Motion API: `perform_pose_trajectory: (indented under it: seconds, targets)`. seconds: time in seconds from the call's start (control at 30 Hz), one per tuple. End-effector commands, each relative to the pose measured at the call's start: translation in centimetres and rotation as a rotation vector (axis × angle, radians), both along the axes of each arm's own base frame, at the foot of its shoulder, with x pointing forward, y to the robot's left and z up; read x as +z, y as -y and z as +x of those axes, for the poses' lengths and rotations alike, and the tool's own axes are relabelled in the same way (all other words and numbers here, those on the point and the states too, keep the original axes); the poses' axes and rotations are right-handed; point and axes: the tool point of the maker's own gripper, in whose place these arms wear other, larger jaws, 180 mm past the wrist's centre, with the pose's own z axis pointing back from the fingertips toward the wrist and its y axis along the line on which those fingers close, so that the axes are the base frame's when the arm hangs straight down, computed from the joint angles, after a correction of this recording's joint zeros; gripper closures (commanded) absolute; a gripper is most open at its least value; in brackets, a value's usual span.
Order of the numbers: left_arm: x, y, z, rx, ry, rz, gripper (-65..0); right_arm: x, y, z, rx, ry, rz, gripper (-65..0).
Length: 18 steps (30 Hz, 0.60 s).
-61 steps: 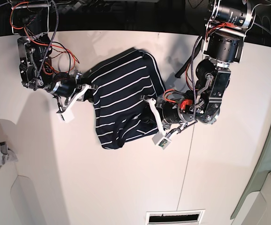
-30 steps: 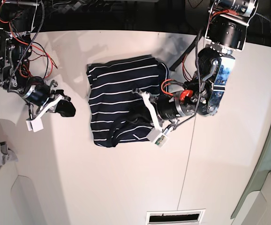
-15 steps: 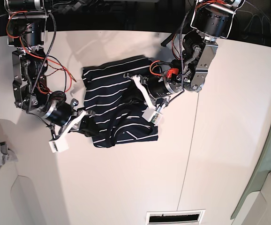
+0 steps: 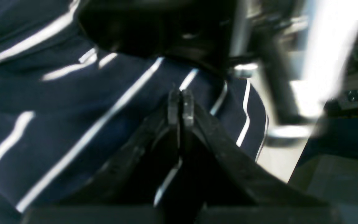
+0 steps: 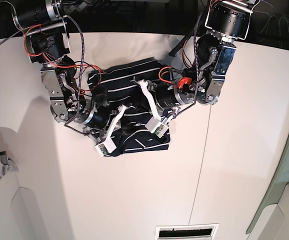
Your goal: Layout the t-shirt on the table in an organized manner, then fold the t-shirt properly
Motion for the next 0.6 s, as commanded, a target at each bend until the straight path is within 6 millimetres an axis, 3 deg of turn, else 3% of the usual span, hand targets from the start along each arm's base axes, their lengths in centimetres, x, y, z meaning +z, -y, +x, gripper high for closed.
perform_pose_trajectory:
  seconds: [0.0,0.1,0.27,0.37,0.57]
  targets:
    - [1.7,0.4,1.2,0.005,0.047,-0.040,0.0,0.8,0.3,1.3,-0.013,0.033,0.009,0.0]
    - [1.8,0.5,1.3,0.006,0.051,-0.041,0.0,-0.4,0.7,1.2,-0.045,0.015,0.022,0.0]
    - [2.0,0.5,1.4,0.003,0.057,-0.042,0.0,0.2,0.2,1.6,-0.045,0.031,0.038,0.0]
    - [2.9,0.7,1.5,-0.013,0.088,-0.049,0.0,2.4,0.0,2.8,-0.048,0.096,0.056,0.0]
    - [5.2,0.1,2.0,-0.033,0.154,-0.026,0.0,8.5,0.0,5.2,-0.055,0.247,0.099,0.0]
